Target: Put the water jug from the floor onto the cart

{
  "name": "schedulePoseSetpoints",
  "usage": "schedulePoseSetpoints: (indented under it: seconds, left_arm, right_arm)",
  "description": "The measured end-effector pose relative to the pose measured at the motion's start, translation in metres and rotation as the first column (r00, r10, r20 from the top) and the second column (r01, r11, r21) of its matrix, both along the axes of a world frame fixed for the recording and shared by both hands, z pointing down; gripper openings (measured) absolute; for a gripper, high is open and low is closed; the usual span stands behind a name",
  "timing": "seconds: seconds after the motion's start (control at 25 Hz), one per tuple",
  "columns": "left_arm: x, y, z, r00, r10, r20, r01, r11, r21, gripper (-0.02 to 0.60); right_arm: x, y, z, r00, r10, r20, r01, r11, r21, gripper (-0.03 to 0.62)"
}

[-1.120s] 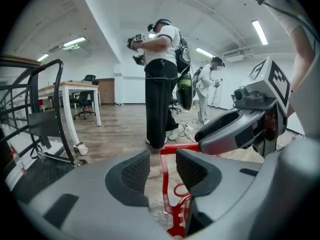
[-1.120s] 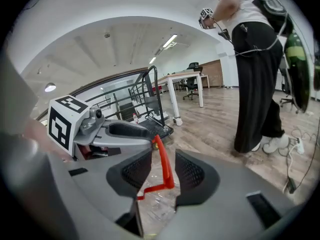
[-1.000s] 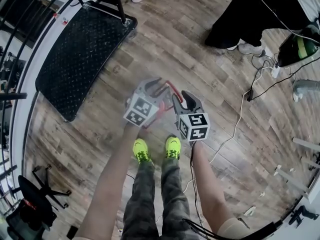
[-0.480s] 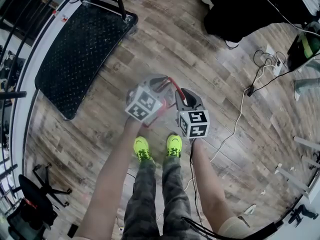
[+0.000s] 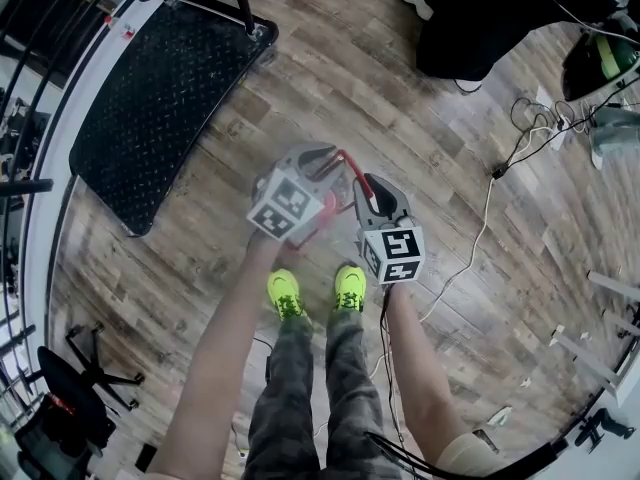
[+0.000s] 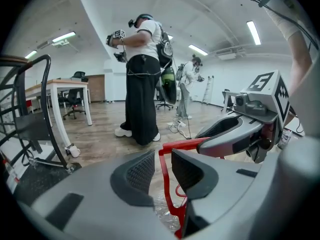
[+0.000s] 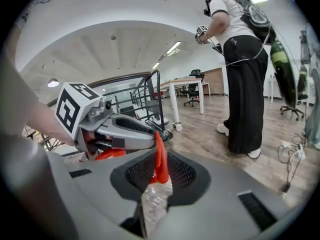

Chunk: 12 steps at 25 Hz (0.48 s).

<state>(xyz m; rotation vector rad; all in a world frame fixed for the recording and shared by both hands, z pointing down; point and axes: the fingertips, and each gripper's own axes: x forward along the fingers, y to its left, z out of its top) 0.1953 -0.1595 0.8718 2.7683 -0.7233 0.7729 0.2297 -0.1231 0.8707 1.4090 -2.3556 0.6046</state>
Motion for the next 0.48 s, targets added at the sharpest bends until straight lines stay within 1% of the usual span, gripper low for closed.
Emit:
schedulePoseSetpoints:
  seconds: [0.12, 0.24, 0.32, 0.4, 0.48]
  left_arm:
    - [-0.002, -0.001, 0.000, 1.000, 0.012, 0.003, -0.012, 1.000, -0.016, 0.084]
    - [-0.003, 0.002, 0.004, 0.999, 0.053, -0.011, -0.053, 0.995, -0.083, 0.084]
    - [-0.004, 0.003, 0.006, 0.997, 0.072, -0.010, -0.072, 0.992, -0.107, 0.084]
    - [-0.006, 0.001, 0.006, 0.998, 0.056, -0.004, -0.056, 0.992, -0.113, 0.084]
    - [-0.008, -0.003, 0.005, 0.999, 0.034, -0.005, -0.035, 0.994, -0.102, 0.084]
  right_arm:
    - [-0.003, -0.001, -0.006, 1.000, -0.030, -0.007, 0.031, 0.999, 0.034, 0.069]
    - [-0.009, 0.000, -0.010, 0.996, -0.082, -0.033, 0.084, 0.994, 0.070, 0.069]
    - [-0.013, 0.001, -0.011, 0.995, -0.100, -0.028, 0.102, 0.992, 0.080, 0.069]
    - [-0.015, 0.000, -0.013, 0.995, -0.101, -0.015, 0.102, 0.991, 0.085, 0.069]
    - [-0.016, -0.002, -0.014, 0.995, -0.096, -0.008, 0.097, 0.992, 0.087, 0.069]
